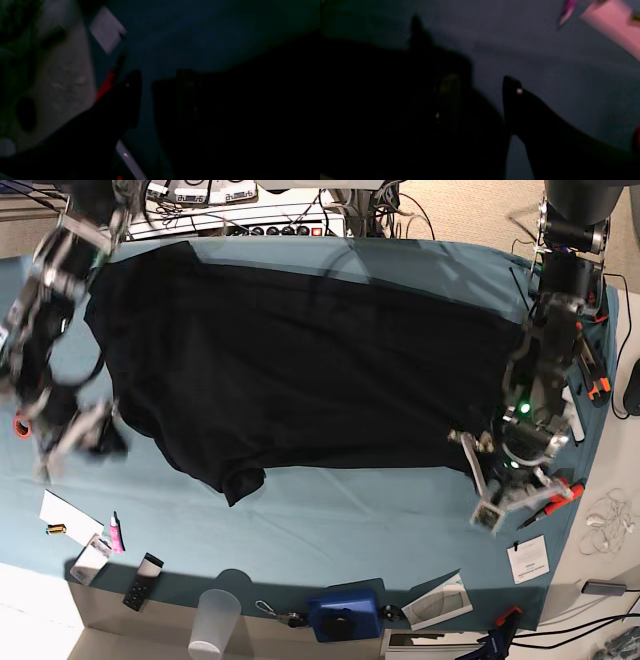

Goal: Layout the t-shirt on the table in an organized manner, then fold the t-shirt properly
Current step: 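Pull the shirt edges apart with both grippers to flatten it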

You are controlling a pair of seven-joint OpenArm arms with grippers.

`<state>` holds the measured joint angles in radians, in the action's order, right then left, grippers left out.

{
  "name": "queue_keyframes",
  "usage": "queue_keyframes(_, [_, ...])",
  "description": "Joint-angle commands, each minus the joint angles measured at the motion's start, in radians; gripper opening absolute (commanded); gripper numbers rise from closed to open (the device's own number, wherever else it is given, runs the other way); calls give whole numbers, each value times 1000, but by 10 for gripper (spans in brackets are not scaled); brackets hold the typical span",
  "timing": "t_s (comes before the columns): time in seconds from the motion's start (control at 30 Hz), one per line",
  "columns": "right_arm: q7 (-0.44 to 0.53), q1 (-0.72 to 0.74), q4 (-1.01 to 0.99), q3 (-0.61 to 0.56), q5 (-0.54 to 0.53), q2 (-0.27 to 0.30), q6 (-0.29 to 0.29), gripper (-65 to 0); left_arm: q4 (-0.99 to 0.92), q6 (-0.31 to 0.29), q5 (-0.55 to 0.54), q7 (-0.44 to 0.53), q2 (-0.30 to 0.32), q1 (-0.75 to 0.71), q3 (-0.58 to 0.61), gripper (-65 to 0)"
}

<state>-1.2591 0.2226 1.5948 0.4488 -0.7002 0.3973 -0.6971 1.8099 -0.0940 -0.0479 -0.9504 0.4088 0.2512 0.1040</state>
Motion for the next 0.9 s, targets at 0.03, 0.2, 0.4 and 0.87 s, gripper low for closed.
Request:
queue_keyframes(0.03, [47,49,-10,-53,49,16,17,-374,39,8,13,8,13,-11,-72,-409])
queue_keyframes(0.2, [181,130,-243,-204,138,16,22,-374,46,-16,-95,8,13,-101,-324,-409])
queue_keyframes(0.4, [233,239,-476,-268,168,15,53,-374,45,-116,-298,8,45,-208,-592,-409])
queue_keyframes(0.87, [237,287,-570,-451,167,-37,47,-374,45,-196,-499,7,81,-254,-708,-409])
